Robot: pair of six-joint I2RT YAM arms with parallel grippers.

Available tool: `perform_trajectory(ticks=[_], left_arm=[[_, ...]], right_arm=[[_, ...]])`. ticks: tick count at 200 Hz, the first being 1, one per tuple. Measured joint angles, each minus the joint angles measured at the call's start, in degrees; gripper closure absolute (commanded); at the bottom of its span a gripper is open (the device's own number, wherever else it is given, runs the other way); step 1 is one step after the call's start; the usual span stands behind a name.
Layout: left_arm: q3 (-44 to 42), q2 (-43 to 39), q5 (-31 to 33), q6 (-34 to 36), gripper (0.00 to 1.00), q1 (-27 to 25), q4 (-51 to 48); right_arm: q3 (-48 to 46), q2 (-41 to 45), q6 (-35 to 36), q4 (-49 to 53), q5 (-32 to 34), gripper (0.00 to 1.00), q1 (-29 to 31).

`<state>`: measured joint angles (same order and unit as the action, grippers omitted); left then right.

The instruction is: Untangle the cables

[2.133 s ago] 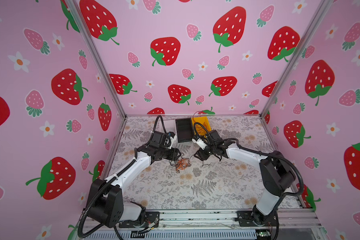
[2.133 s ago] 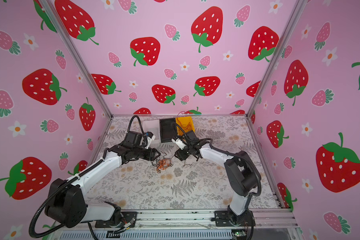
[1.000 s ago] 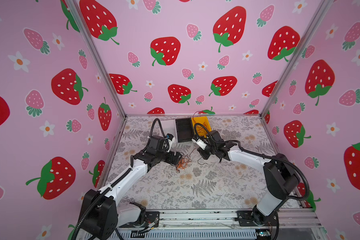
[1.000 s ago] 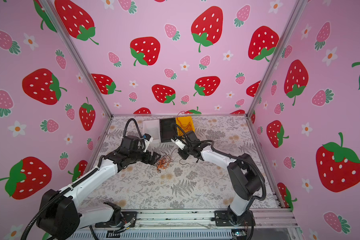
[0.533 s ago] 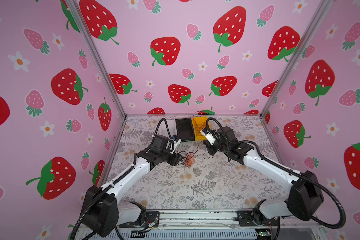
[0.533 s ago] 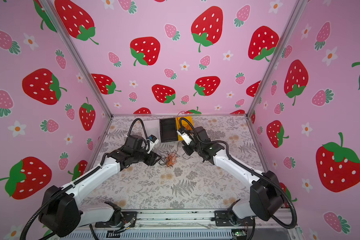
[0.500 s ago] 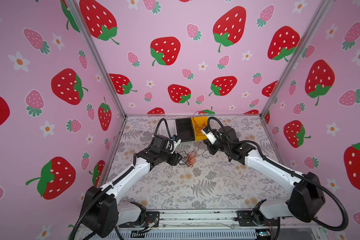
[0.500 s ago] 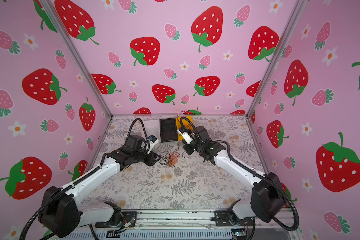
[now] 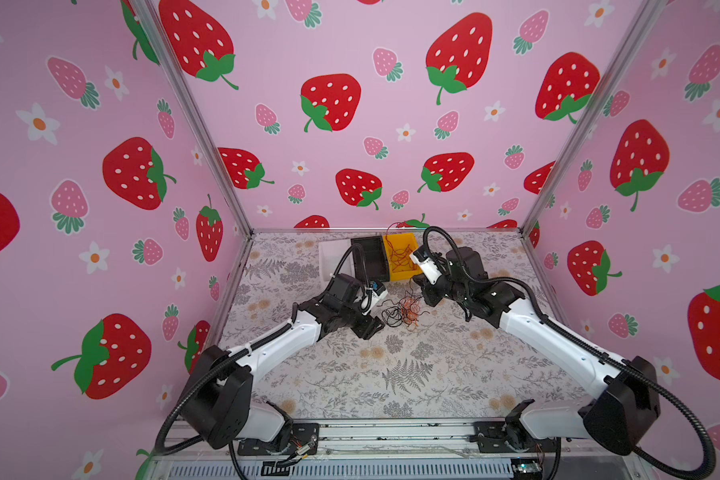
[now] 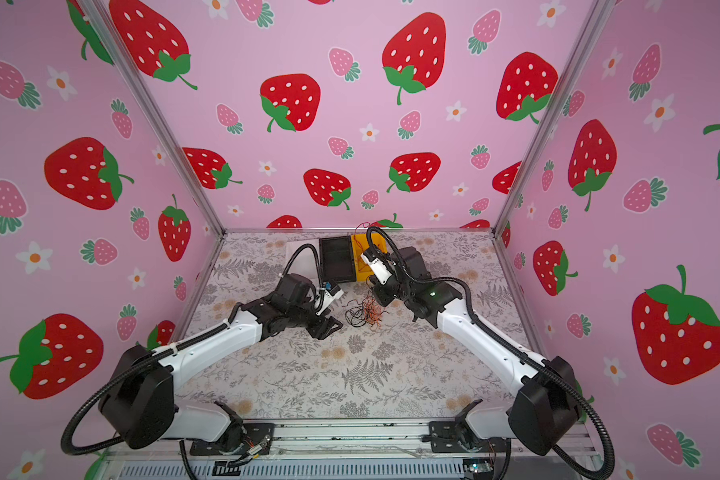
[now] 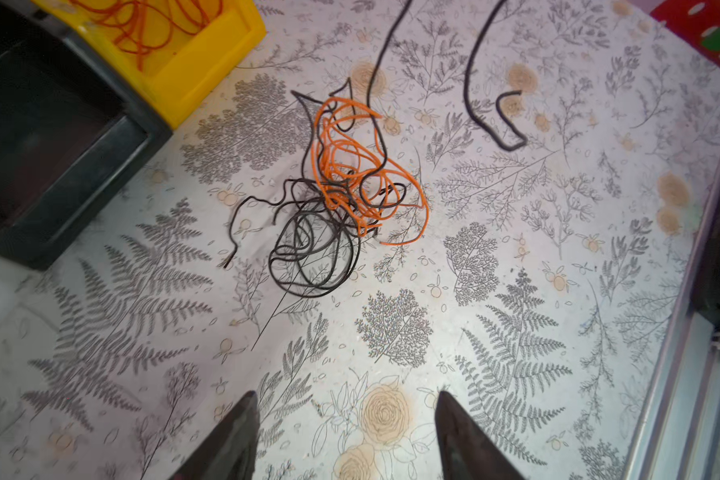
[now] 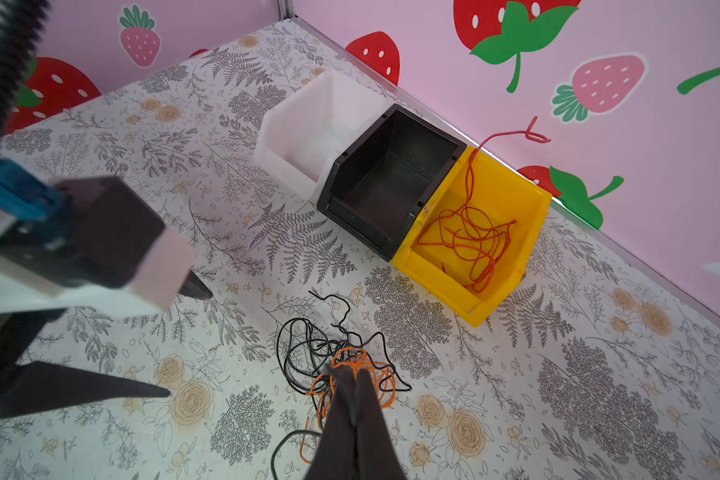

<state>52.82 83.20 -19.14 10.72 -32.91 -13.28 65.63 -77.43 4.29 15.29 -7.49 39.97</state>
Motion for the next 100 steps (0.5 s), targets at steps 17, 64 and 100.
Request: perform_trajectory(ticks=[17, 64, 100], left_arm=[[0.0, 2.5, -2.4, -0.6, 0.38, 0.2, 4.8], [-1.5, 3.8, -8.3, -4.2, 0.52, 0.6, 19.6], [-1.5, 6.8, -10.0, -5.1, 0.51, 0.6, 25.2]], right_arm=[[0.8, 0.0, 0.0, 0.6, -0.7, 1.0, 0.0], [3.3, 1.8, 0.8, 1.8, -5.6, 1.0, 0.0], [6.1, 2.2, 2.9, 3.0, -9.4, 1.0, 0.0]])
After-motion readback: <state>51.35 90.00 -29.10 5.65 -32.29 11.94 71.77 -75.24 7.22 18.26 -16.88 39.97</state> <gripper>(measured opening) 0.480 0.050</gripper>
